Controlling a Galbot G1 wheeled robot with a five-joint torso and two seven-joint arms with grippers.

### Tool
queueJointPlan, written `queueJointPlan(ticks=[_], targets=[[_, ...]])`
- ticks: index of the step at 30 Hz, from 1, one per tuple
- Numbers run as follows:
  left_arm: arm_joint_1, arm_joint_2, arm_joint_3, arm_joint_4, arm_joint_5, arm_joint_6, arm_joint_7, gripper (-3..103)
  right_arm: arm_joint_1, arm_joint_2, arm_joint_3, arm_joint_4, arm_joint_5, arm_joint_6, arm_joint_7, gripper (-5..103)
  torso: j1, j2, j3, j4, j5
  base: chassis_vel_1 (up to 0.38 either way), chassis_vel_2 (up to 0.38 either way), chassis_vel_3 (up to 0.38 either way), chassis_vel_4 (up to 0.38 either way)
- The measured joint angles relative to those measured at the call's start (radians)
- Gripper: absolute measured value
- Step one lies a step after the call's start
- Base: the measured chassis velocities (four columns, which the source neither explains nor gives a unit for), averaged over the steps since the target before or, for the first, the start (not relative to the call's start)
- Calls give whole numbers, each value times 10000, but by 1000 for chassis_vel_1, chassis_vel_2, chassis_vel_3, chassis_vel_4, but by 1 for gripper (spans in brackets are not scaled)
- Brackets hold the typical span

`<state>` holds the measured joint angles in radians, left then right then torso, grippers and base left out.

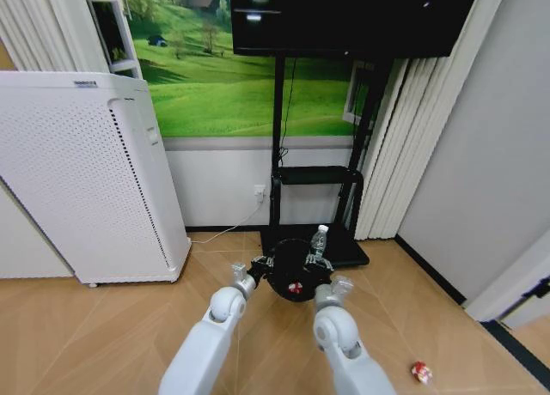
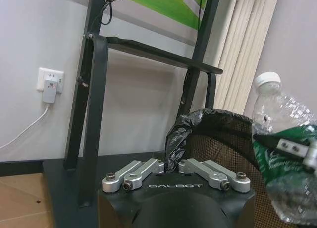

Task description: Pick up the trash bin and place the garbage on the floor into it.

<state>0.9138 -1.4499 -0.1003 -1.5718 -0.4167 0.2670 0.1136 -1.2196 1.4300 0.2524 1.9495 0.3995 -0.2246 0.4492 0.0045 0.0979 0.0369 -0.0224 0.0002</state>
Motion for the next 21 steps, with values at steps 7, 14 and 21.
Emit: queueJointPlan(ticks=[7,14,21], targets=[[-245,29,-50,156,-51,0,62,7,-15,-42,110,-424,-370,138,-169,50,0,0,0,1,-1,0,0,0,0],[-322,96,-98,166,-82,7,124,7,81,-21,162,-724,-427,261,-283,77,0,0,0,1,-2,0,0,0,0],[-266,108,-190,117,-67,19,196,7,192,39,403,-512,-200,252,-274,93,1,0,0,2,-1,0,0,0,0]])
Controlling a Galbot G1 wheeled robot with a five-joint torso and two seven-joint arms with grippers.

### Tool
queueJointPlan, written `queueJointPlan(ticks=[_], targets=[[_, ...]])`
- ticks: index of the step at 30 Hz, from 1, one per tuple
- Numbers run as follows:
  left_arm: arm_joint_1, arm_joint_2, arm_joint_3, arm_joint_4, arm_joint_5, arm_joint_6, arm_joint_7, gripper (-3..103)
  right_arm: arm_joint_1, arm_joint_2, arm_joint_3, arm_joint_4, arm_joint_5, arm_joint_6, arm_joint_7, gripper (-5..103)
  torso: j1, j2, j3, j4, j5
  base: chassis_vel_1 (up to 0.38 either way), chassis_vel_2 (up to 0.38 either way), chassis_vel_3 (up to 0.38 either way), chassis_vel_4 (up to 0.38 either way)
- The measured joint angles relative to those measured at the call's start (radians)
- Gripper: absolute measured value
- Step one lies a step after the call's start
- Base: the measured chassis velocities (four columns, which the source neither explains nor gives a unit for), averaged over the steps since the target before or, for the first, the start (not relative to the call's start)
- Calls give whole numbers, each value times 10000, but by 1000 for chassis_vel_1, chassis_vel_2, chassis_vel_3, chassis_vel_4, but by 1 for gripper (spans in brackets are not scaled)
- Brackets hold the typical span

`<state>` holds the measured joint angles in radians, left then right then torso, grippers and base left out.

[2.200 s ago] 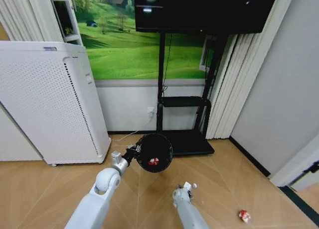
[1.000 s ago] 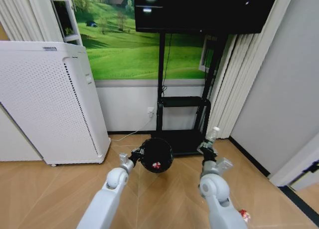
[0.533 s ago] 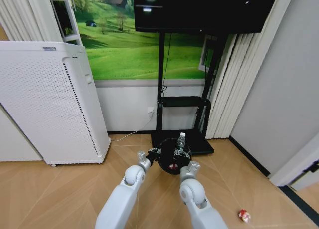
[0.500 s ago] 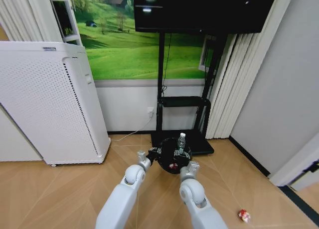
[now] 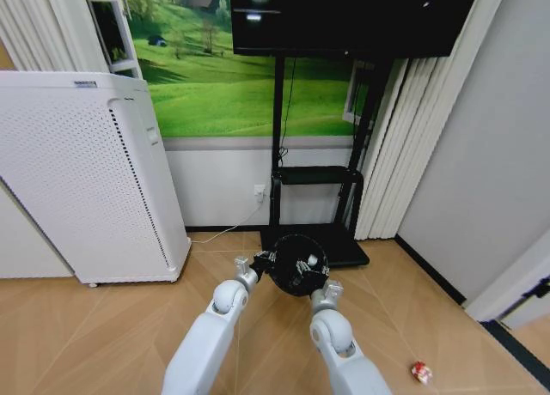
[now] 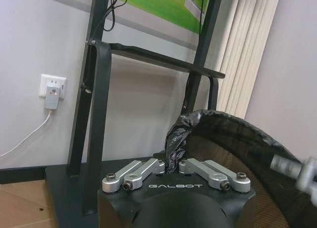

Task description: Pick up the trash bin and place the garbage on the floor into it.

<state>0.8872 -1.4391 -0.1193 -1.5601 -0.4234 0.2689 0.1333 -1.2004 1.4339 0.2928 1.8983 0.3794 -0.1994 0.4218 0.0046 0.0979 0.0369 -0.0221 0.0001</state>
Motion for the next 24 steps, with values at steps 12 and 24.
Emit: queueJointPlan(ticks=[12,24], targets=[[1155,1420,-1850,-1229,111,98,57,7,-884,-841,2157,850,1077,-393,232,100,1,-1,-1,1,-4,0,0,0,0],[1589,1581,-2212,-1926,-36,157,65,7,-612,-701,1886,506,1040,-455,263,100,0,0,-1,-2,-2,0,0,0,0]])
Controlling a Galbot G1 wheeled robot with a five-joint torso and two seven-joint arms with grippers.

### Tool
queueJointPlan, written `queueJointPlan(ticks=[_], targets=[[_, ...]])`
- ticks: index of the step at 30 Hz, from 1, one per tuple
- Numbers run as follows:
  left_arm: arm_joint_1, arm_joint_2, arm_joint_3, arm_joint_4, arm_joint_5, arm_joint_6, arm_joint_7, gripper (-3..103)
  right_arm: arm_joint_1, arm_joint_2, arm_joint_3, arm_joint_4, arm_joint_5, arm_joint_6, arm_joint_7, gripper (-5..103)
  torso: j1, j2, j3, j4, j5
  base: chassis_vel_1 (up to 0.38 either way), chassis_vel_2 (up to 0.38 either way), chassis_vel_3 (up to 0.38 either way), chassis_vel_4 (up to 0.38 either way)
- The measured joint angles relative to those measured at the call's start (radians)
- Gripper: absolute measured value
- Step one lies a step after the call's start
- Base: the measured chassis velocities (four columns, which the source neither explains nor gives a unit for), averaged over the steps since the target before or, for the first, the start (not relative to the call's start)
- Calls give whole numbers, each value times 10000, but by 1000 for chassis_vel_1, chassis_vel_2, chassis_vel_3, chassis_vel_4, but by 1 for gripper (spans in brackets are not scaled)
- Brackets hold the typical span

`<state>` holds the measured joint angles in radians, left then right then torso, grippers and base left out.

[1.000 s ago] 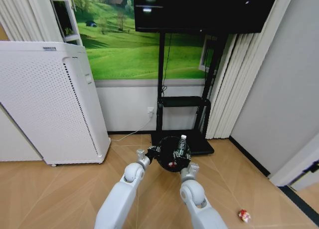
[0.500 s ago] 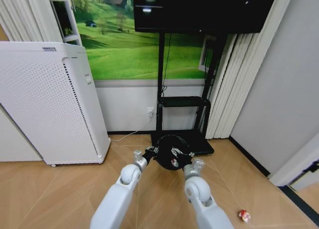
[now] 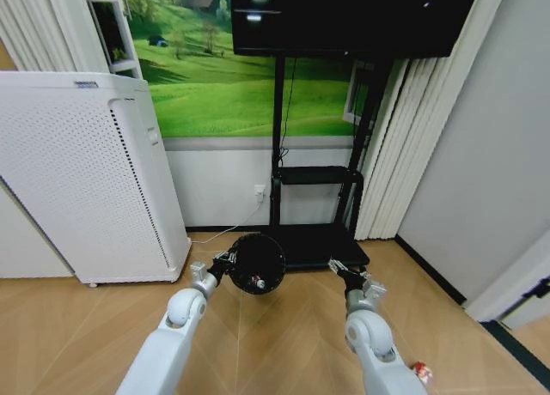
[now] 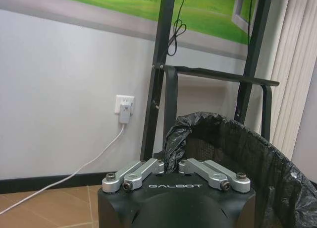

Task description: Pick up the trash bin and place the garbage on the floor into it.

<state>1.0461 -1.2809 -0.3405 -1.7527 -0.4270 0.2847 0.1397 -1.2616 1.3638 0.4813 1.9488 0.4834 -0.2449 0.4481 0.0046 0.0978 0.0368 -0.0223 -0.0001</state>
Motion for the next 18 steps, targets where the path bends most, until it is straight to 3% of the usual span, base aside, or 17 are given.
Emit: queueJointPlan(ticks=[9,18], targets=[[170,465,-440,-431,-213,52,-17,7,-23,-414,228,-486,315,-102,-582,100,0,1,0,1,1,0,0,0,0],[279,479,-553,-597,-240,52,23,7,-75,-313,118,-529,268,-148,-749,100,-1,0,0,1,0,-21,-14,18,22]])
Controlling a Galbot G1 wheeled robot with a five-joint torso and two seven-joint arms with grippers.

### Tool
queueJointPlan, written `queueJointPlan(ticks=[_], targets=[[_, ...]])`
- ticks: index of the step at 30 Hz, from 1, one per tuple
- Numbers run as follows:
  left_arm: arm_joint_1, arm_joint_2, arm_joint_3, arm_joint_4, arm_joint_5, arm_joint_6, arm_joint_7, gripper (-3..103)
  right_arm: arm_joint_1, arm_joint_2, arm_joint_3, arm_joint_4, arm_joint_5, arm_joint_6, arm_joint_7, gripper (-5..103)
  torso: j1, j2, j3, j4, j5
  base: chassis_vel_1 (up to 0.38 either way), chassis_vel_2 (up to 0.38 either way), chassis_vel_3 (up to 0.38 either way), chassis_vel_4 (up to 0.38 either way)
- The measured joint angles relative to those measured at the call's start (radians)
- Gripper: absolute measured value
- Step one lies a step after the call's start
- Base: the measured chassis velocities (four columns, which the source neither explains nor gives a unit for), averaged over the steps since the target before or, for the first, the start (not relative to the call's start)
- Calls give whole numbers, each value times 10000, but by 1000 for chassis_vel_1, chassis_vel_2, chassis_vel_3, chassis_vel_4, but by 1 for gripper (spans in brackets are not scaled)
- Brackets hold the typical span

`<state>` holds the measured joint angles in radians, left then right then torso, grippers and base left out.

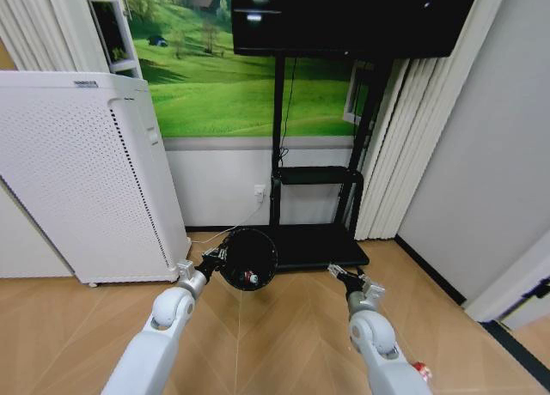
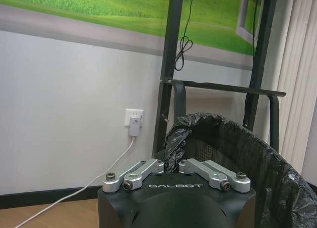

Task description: Pick up the trash bin and place the garbage on the floor into it.

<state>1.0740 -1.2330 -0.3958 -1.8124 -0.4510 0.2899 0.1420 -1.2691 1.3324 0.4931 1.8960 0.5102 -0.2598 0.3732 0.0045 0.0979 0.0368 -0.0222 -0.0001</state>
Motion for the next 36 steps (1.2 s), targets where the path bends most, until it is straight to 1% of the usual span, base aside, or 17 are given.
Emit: queueJointPlan(ticks=[9,10,17,20,25,28,29,30,31,32,34,35,36], targets=[[-36,43,-1,-26,-49,0,92,7,-25,113,-175,27,-172,19,-19,100,0,0,0,-2,1,-163,-176,170,168],[-49,53,-3,-25,-59,0,100,7,-46,115,-185,27,-181,23,-22,100,0,0,1,-2,6,-175,-214,232,196],[-70,62,-21,25,-78,-12,173,7,-91,120,-217,1,-254,30,-22,100,-1,0,0,-4,2,-203,-208,187,206],[-70,55,-37,30,-89,-15,174,7,-97,134,-281,-73,-345,64,-24,100,-2,0,0,-1,0,-176,-190,192,191],[-110,-21,-49,34,-106,-16,173,7,-145,126,-371,-523,-816,457,-35,100,-1,0,1,-3,1,-120,-128,114,116],[-115,-76,-118,25,-88,-16,170,7,-202,89,-344,-861,-811,496,-50,100,-1,0,0,-4,2,-14,-24,18,4],[-115,-114,-198,13,-59,-16,171,7,-270,49,-328,-1045,-577,405,14,100,-1,0,0,-1,-1,0,0,0,0],[-109,-145,-302,-10,-45,-16,169,7,-390,-1,-314,-1237,-98,55,269,100,-1,1,0,0,-1,0,0,0,0],[-104,-169,-411,-25,-41,-15,171,7,-521,-42,-336,-1367,700,-512,825,100,-1,0,0,-1,3,0,0,0,0],[-104,-169,-411,-25,-41,-15,171,7,-521,-42,-336,-1367,700,-512,825,100,-1,0,0,-1,3,0,0,0,0],[-103,-239,-583,-45,-40,-16,173,7,-574,-61,-377,-1555,2115,-1351,1820,100,-1,0,0,2,-1,0,0,0,0],[-103,-239,-583,-45,-40,-16,173,7,-574,-61,-377,-1555,2115,-1351,1820,100,-1,0,0,2,-1,0,0,0,0],[-103,-287,-665,-64,-41,-15,173,7,-511,-62,-390,-1783,2738,-1653,2353,100,-1,0,0,1,3,0,0,0,0]])
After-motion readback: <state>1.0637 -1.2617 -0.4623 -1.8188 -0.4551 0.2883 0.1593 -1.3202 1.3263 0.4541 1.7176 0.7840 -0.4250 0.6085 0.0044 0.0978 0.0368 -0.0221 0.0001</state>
